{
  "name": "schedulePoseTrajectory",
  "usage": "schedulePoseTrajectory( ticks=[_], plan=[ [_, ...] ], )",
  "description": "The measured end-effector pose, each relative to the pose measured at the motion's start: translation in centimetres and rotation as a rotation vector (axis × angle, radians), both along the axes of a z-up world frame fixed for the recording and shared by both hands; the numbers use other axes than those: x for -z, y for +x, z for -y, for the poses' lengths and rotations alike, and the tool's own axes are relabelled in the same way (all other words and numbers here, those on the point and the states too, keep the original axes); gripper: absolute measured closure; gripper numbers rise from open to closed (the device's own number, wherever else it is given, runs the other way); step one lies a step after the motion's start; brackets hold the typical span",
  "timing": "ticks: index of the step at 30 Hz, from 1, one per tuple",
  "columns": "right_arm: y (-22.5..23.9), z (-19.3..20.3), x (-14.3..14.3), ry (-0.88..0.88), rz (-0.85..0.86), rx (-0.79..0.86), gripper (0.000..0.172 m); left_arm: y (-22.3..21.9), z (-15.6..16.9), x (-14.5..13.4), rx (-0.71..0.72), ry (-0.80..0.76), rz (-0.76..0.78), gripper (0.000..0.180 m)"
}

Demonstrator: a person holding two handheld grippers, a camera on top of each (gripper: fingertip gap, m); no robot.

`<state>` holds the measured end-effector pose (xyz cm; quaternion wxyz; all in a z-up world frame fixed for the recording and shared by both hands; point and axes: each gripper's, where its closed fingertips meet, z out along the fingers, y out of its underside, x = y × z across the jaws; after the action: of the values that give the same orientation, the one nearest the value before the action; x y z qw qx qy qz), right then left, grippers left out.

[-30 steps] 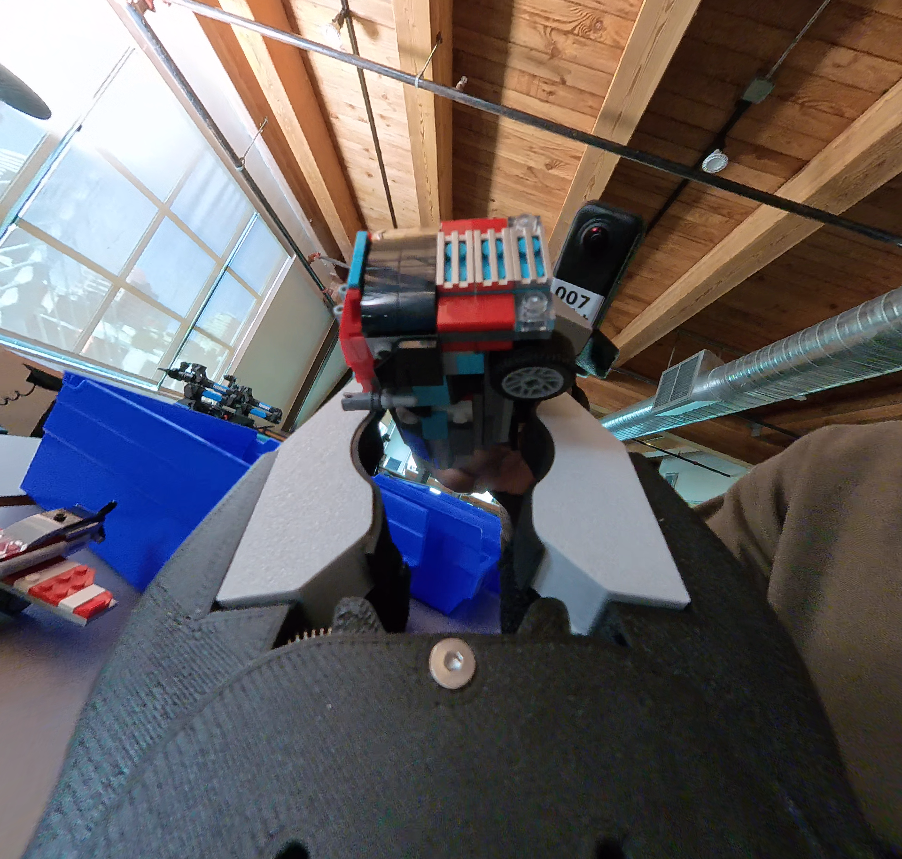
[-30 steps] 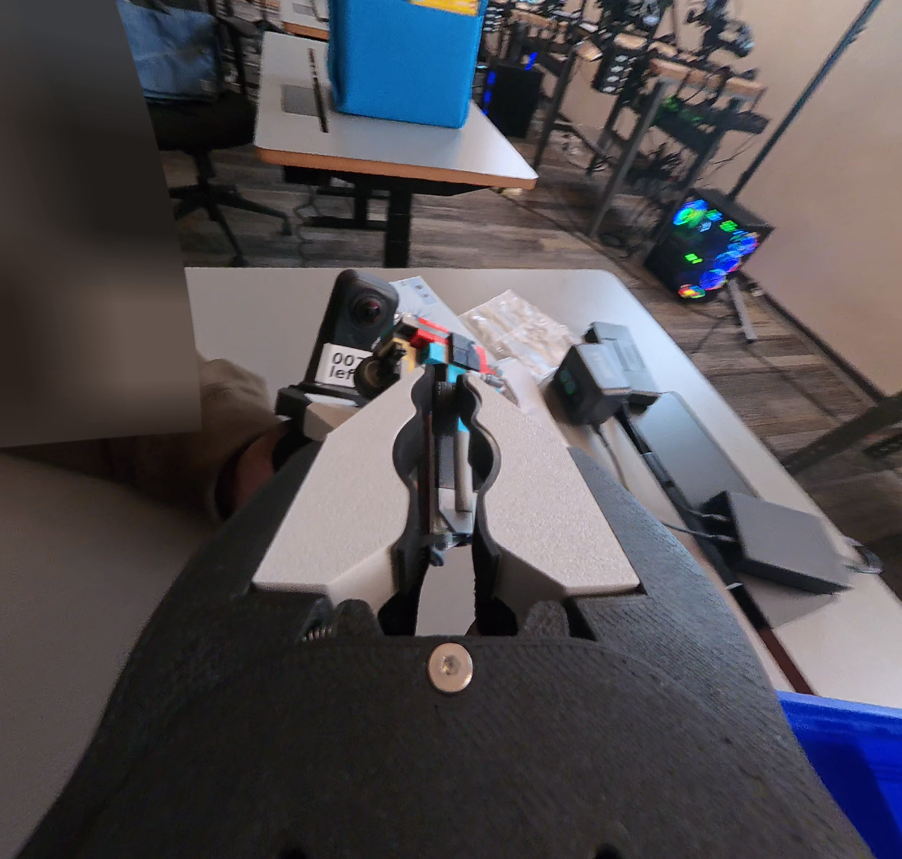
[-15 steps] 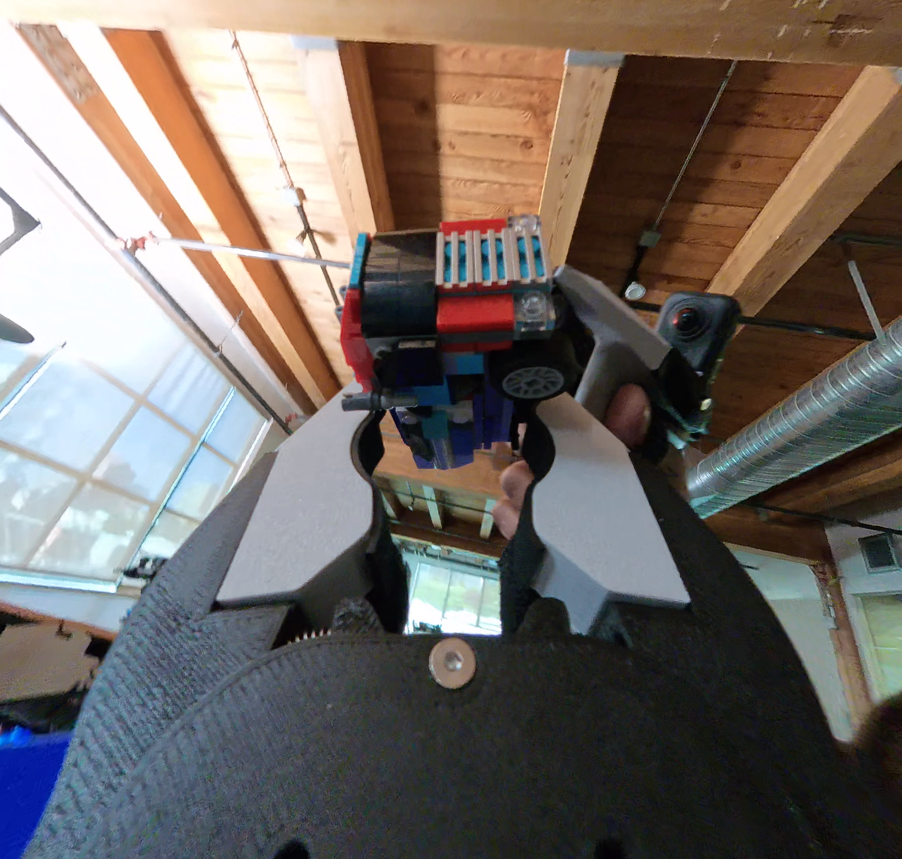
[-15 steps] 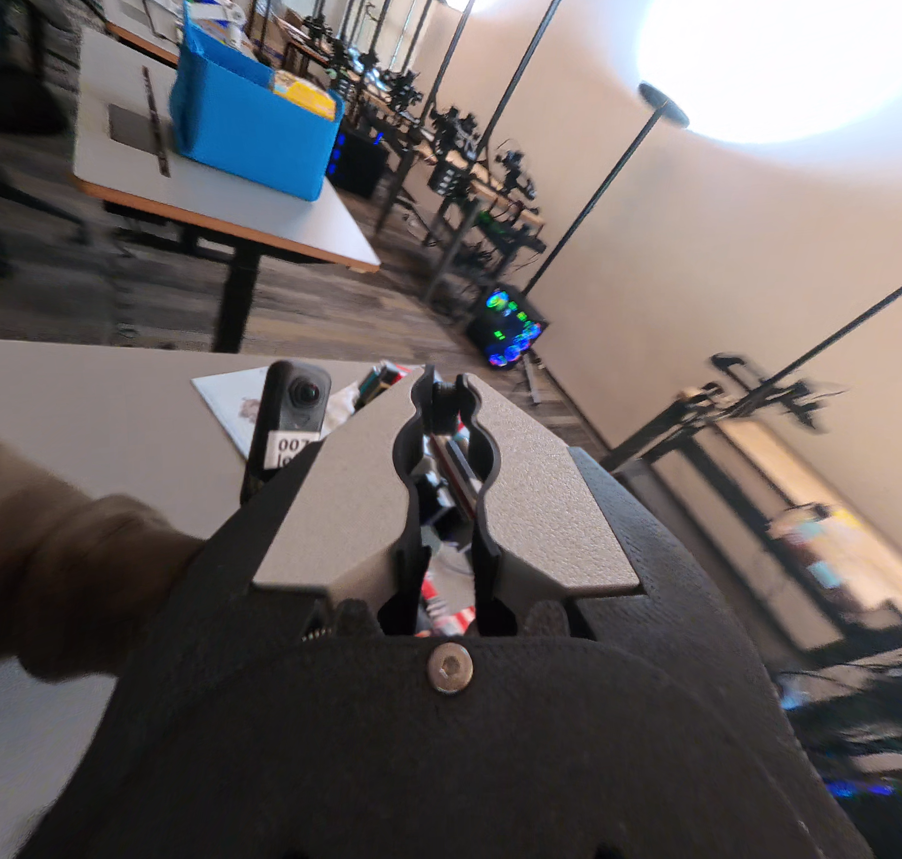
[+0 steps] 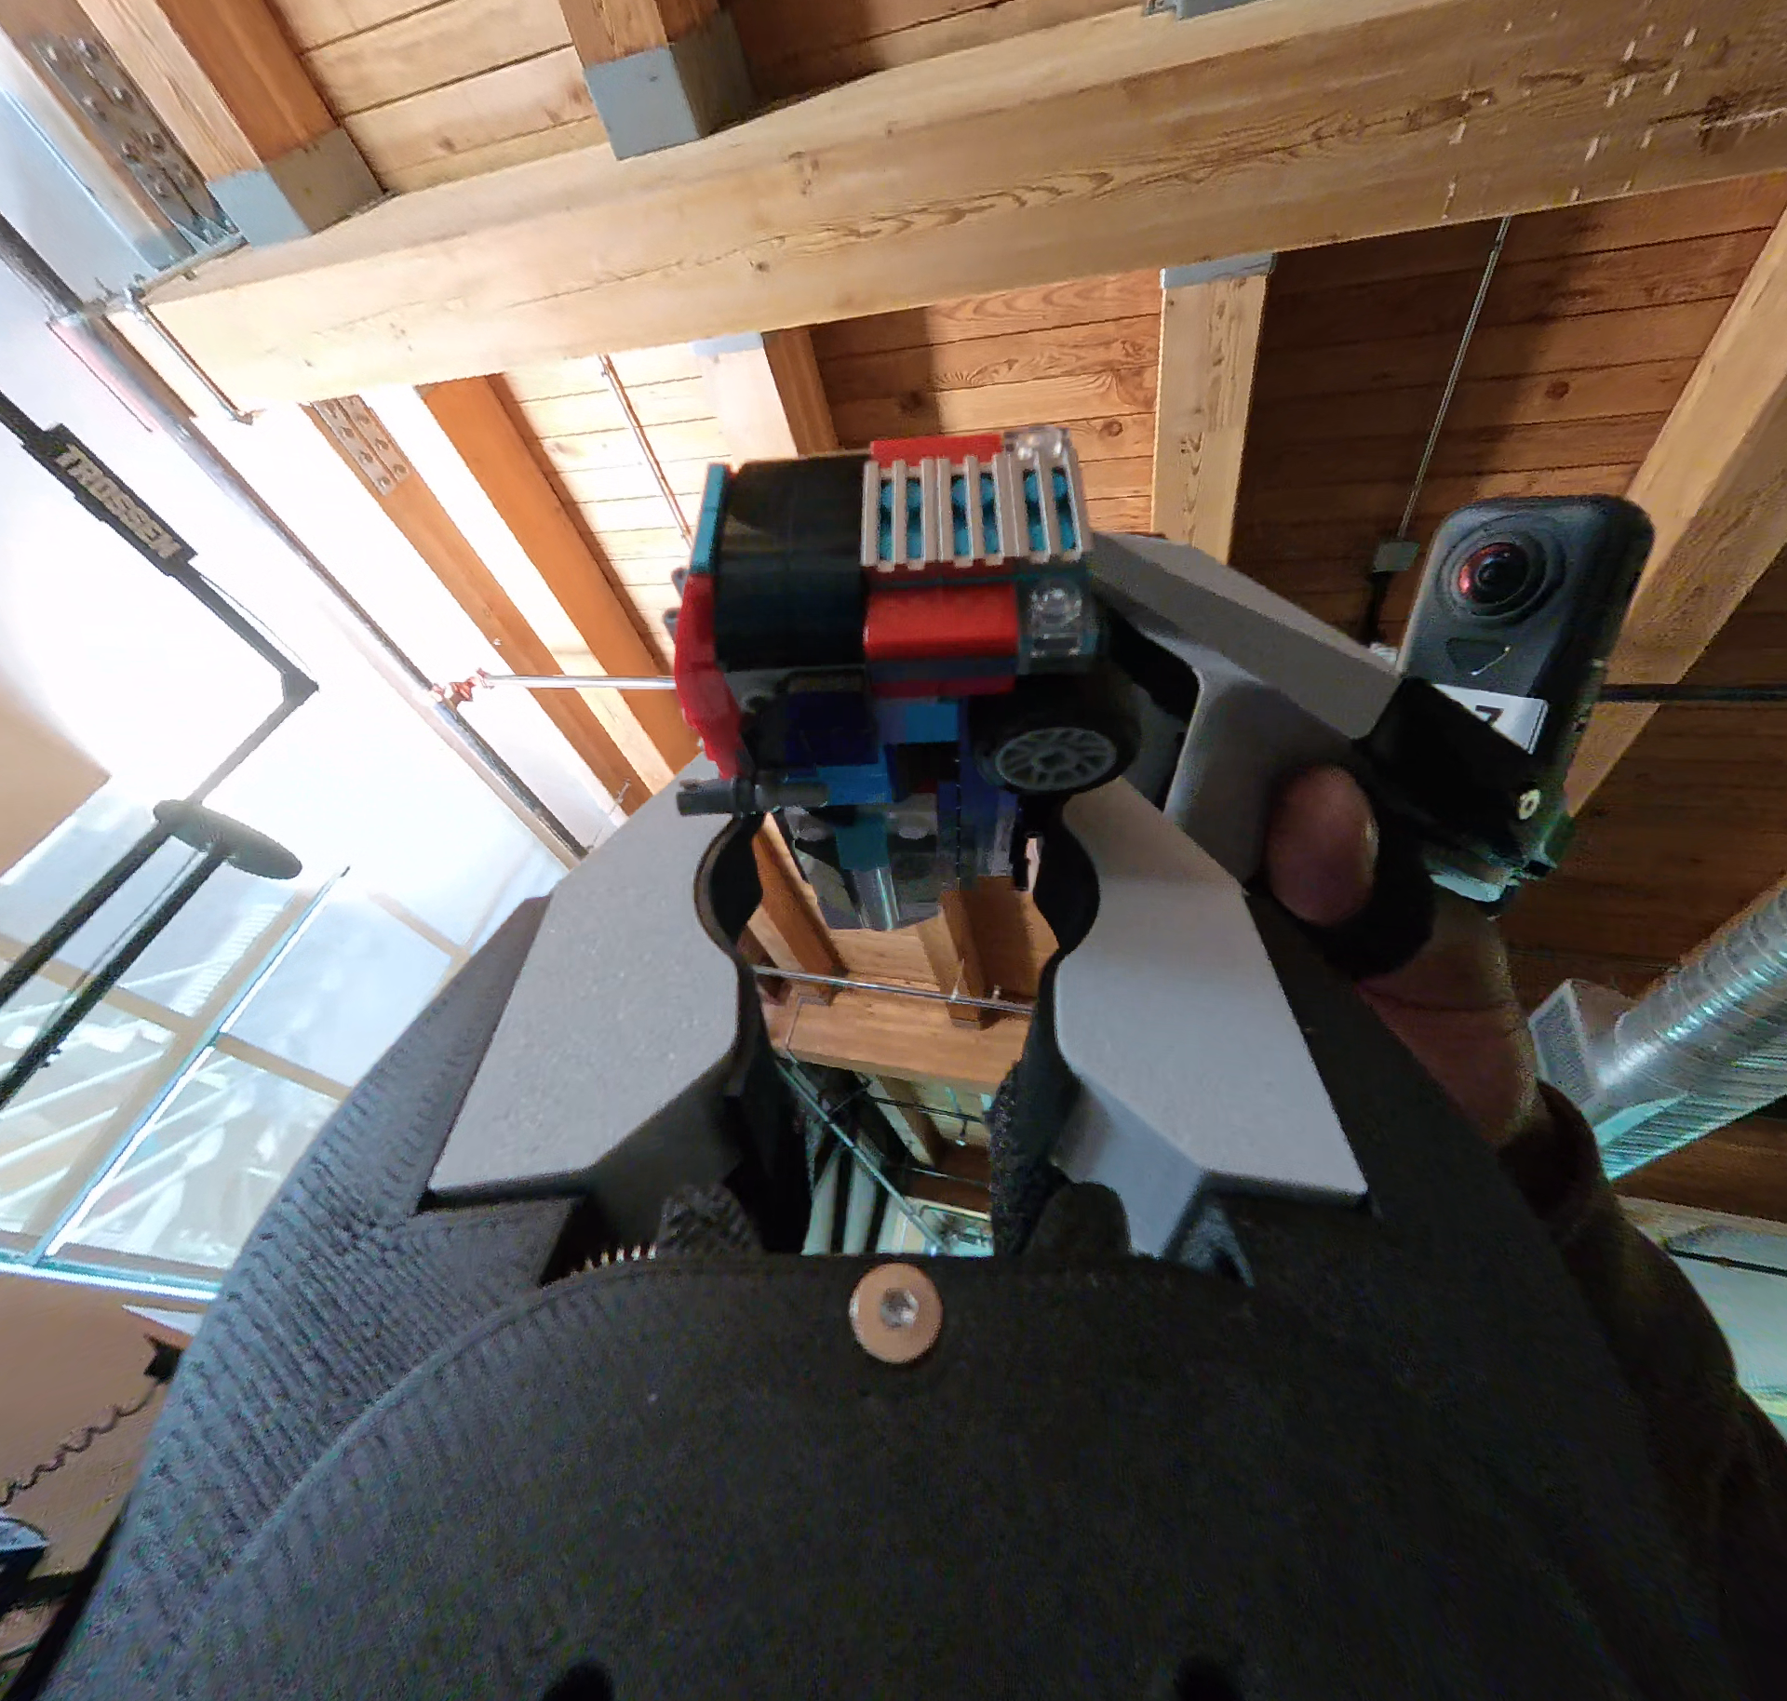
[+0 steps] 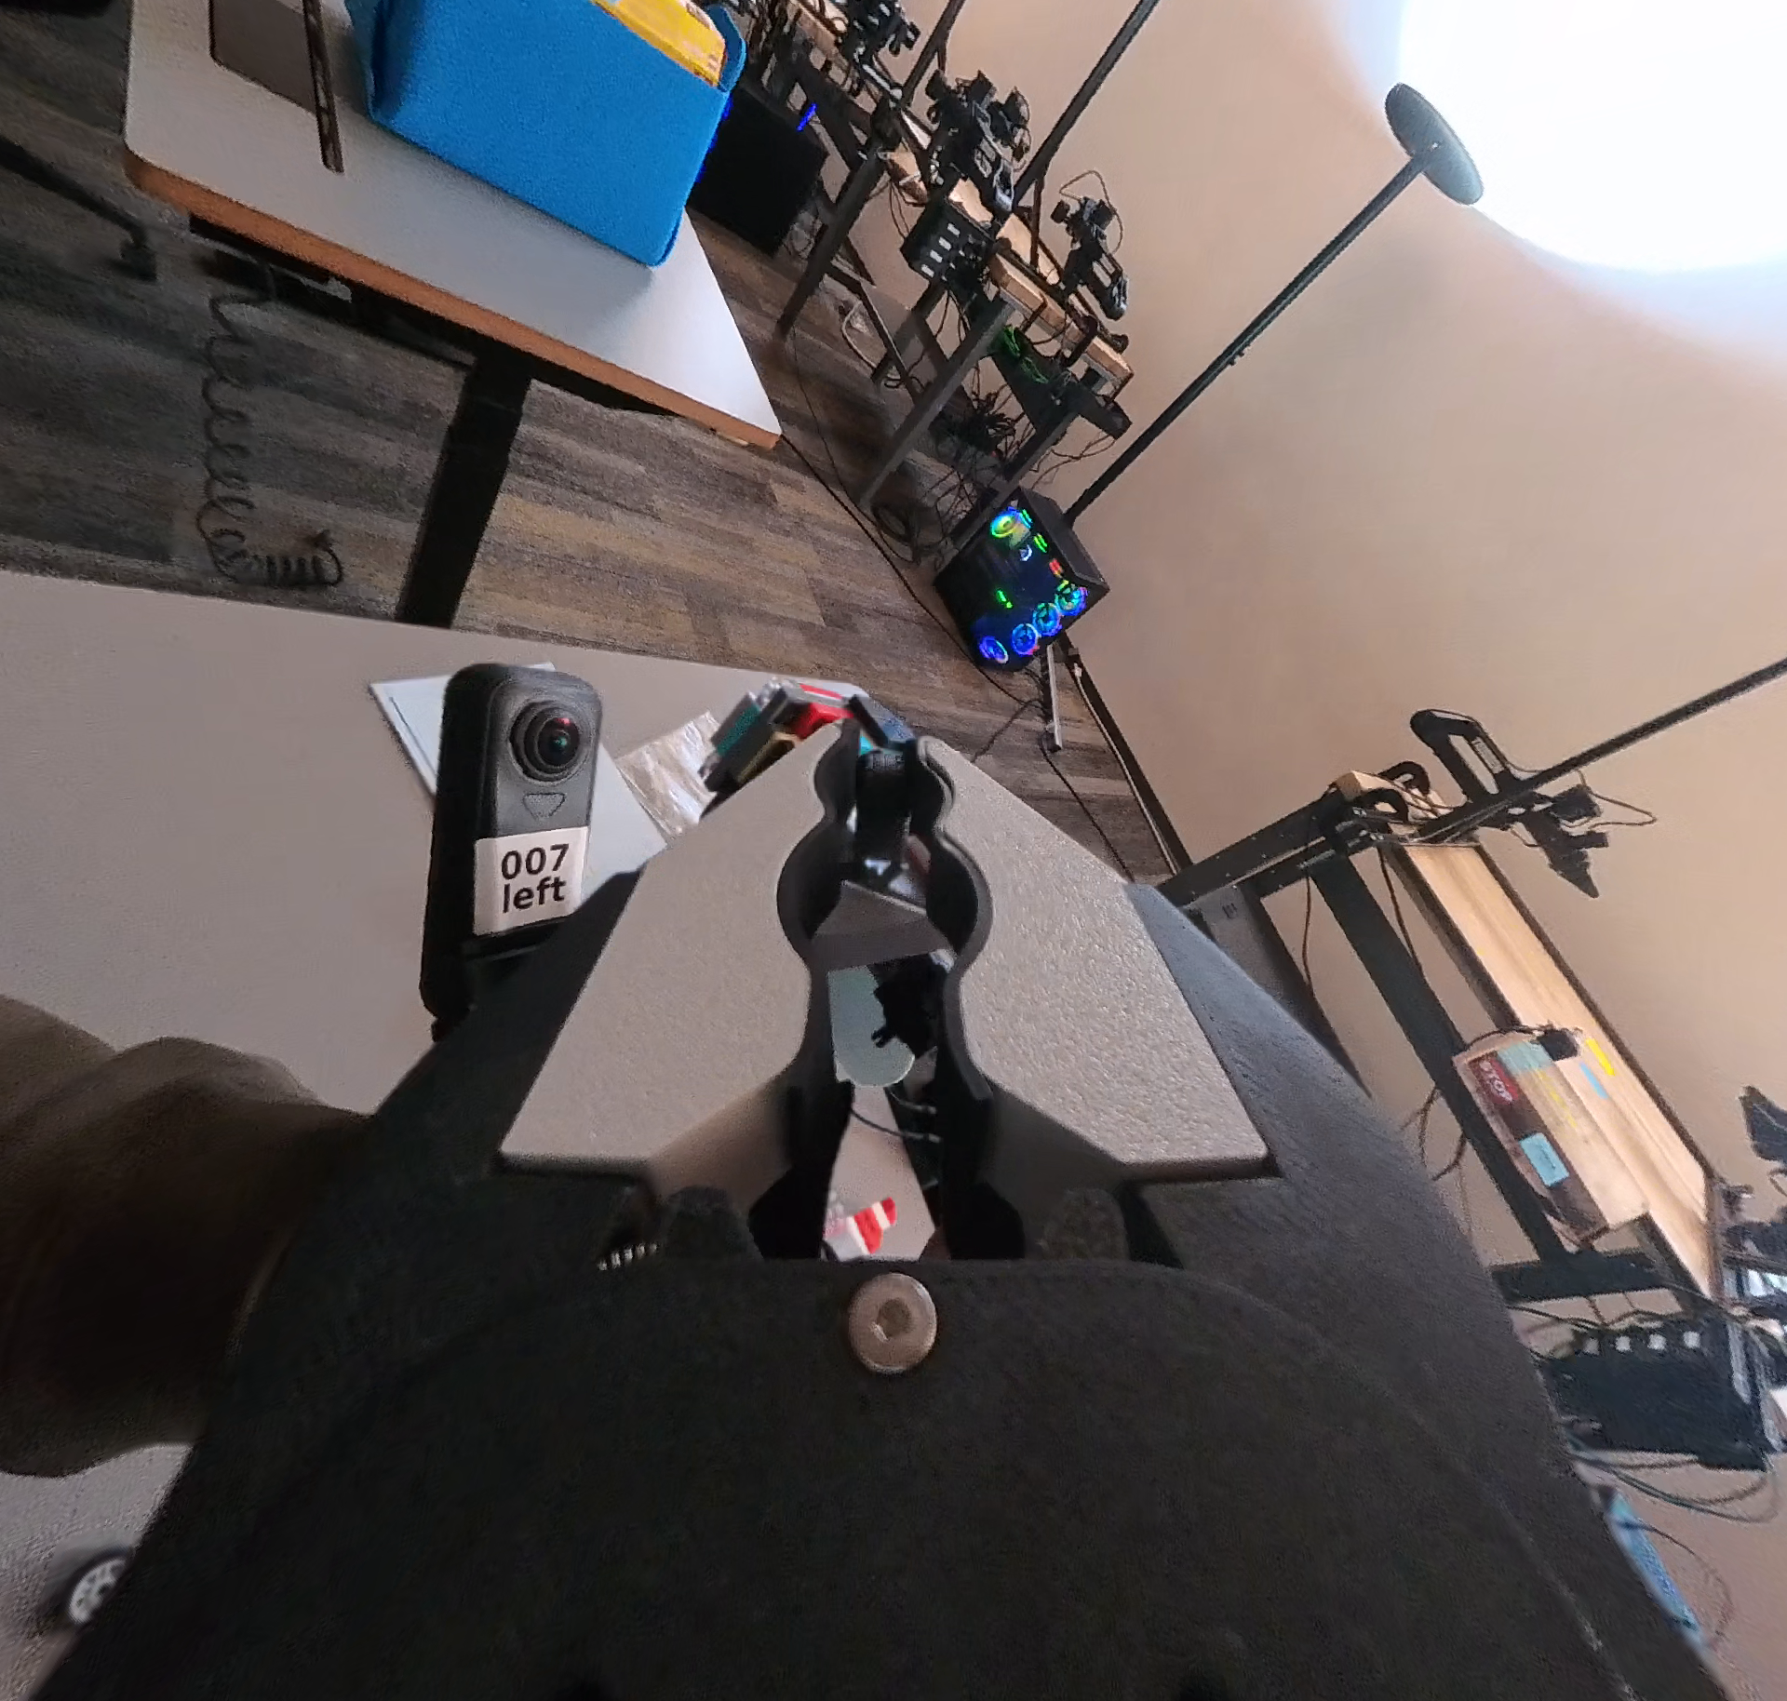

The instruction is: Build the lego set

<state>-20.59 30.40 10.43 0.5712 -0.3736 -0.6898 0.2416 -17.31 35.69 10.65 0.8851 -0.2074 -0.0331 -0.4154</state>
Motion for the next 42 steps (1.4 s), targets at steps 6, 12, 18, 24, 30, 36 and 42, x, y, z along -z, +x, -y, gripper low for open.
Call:
schedulePoseTrajectory(
  ticks=[6, 12, 18, 24, 30, 36, 42],
  plan=[
    [-2.1, -0.2, 0.1, -0.05, -0.008, 0.003, 0.162, -0.9, -0.3, 0.5, -0.055, -0.041, -0.015, 0.124],
    [-2.5, -1.3, 1.0, 0.013, -0.006, 0.049, 0.161, -1.9, -1.2, 1.1, -0.115, -0.093, -0.057, 0.124],
    [-1.2, -2.8, 1.1, -0.029, -0.092, 0.074, 0.161, -2.4, -2.2, 3.2, -0.143, -0.115, -0.1, 0.124],
    [4.9, -4.6, 8.8, -0.164, -0.041, 0.156, 0.161, -3.2, -4.5, 10.3, -0.1, -0.163, -0.263, 0.124],
    [13.7, -6.8, 29.2, -0.1, 0.43, 0.327, 0.161, -3.2, -6.2, 14.2, -0.03, -0.235, -0.32, 0.124],
    [16.5, -6.0, 36.5, -0.166, 0.533, 0.346, 0.161, -1.1, -7.5, 15.7, 0.03, -0.272, -0.364, 0.124],
    [16.8, -4.8, 37.5, -0.195, 0.544, 0.306, 0.156, -1.1, -7.8, 16.1, 0.088, -0.261, -0.33, 0.124]
  ],
)
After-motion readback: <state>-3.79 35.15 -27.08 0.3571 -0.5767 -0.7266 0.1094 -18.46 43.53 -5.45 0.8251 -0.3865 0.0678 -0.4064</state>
